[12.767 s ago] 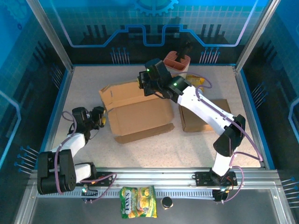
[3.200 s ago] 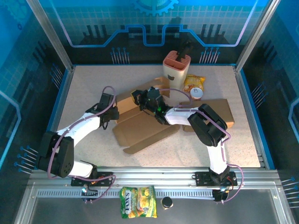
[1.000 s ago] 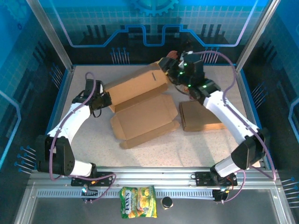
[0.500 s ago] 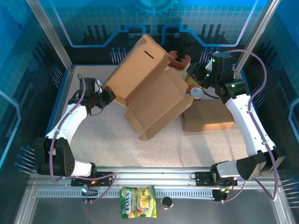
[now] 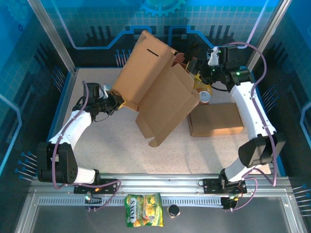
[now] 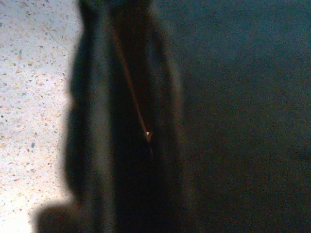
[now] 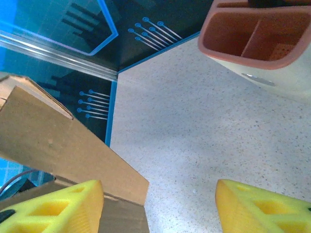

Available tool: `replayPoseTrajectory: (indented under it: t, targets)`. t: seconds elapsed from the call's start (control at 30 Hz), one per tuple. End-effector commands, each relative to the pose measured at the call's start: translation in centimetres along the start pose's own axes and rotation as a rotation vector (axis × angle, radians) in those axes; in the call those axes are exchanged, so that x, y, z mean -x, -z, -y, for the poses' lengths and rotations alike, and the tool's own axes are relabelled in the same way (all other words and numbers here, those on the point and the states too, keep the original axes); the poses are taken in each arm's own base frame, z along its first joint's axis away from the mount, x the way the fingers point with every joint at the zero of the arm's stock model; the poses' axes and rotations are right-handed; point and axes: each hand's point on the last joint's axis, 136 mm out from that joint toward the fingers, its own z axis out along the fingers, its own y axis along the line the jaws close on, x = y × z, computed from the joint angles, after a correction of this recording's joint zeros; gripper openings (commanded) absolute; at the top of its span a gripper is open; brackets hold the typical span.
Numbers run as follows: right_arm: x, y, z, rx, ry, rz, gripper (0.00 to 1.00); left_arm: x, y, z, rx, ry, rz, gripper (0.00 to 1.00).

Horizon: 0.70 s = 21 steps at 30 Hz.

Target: Fold the paper box

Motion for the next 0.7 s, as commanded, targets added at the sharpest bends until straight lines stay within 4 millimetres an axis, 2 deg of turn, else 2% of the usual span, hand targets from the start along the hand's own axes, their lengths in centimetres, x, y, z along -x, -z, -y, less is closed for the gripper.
replayPoseTrajectory:
  t: [0.0,0.17,0.33,0.67]
  targets:
    - [0.8,0.2,-1.9,0.090,0.035,-0.024,0.65,-0.4,0.4,0.9,-0.048,-0.004,-0.020,0.00]
    - [1.3,-0.9,-3.2,0.150,0.042,-0.059,0.66,-0.6,0.2,0.6,-0.043,0.003,-0.028,0.00]
    - [2.0,-0.9,-4.8,0.192,0.069,-0.043,0.66,-0.6,0.1,0.5,-0.041,0.003,-0.029,0.00]
    - [1.9,-2.9,-6.6,0.240,0.093,-0.081,0.67,-0.9,-0.1,1.1,-0.051,-0.004,-0.042,0.00]
